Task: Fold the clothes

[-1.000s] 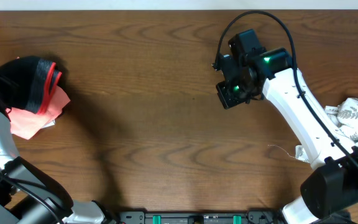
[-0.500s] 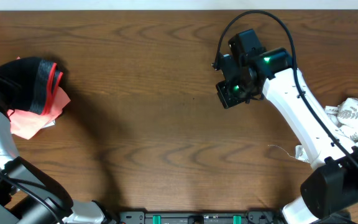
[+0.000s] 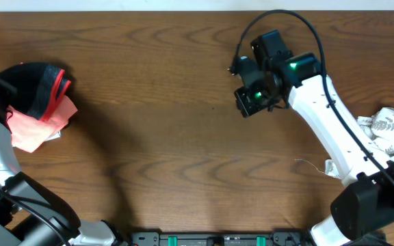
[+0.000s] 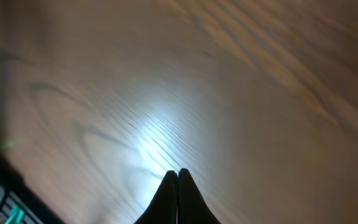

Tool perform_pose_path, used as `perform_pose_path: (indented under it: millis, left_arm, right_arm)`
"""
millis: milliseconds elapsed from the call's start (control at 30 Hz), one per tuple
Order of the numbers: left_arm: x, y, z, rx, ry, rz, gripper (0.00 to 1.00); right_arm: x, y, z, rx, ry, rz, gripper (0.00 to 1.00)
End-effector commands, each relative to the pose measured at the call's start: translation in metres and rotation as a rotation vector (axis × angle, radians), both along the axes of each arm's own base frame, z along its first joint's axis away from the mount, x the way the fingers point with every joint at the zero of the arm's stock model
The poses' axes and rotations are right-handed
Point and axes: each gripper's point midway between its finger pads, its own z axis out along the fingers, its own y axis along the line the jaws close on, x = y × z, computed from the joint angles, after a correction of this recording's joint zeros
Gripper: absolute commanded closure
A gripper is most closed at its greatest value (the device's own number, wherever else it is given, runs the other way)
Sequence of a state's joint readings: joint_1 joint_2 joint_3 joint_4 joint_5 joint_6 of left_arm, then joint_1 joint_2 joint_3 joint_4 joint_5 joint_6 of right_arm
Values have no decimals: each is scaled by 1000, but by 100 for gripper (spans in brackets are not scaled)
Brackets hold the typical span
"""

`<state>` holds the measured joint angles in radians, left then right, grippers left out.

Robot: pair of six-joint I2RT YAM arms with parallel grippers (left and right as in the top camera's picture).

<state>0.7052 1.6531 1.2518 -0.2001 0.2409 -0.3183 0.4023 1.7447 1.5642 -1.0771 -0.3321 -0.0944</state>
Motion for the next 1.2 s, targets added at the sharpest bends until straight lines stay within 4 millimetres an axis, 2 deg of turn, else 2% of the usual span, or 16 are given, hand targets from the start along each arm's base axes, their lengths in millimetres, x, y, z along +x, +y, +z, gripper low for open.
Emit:
perform_pose_path:
  millis: [0,167,233,367,467,600,733,867,933,1067,1100,1167]
  left_arm:
    - [9,-1,17,12,-56,-32,93]
    - [13,7,28,119,-60,-66,94]
    - [10,13,27,167,-29,-60,94]
    - [7,13,24,180,-2,-69,94]
    - [14,4,25,168,-18,-106,94]
    - [26,-18,36,156,-66,-185,94]
    - [36,-44,61,222,-99,-262,94]
    - [47,-88,88,284,-154,-406,94]
    - [53,-119,101,322,-184,-513,94]
    - [58,-163,108,436,-163,-673,94]
    - [59,-165,105,486,-124,-677,94]
    - [59,-155,94,557,-28,-625,94]
  right_arm:
    - [-14,39,16,101,-53,174,99]
    - [-19,66,15,104,-97,240,99]
    - [-23,70,13,102,-91,253,99]
    - [-26,72,9,92,-84,259,99]
    - [-25,68,5,73,-80,247,99]
    - [-24,66,4,62,-82,242,99]
    - [-23,65,3,53,-87,238,99]
    - [-23,65,3,53,-87,238,99]
    - [-23,65,3,53,-87,238,99]
    - [-23,64,3,52,-84,237,99]
    - [-23,64,3,51,-82,237,99]
    - [-25,64,2,48,-76,238,99]
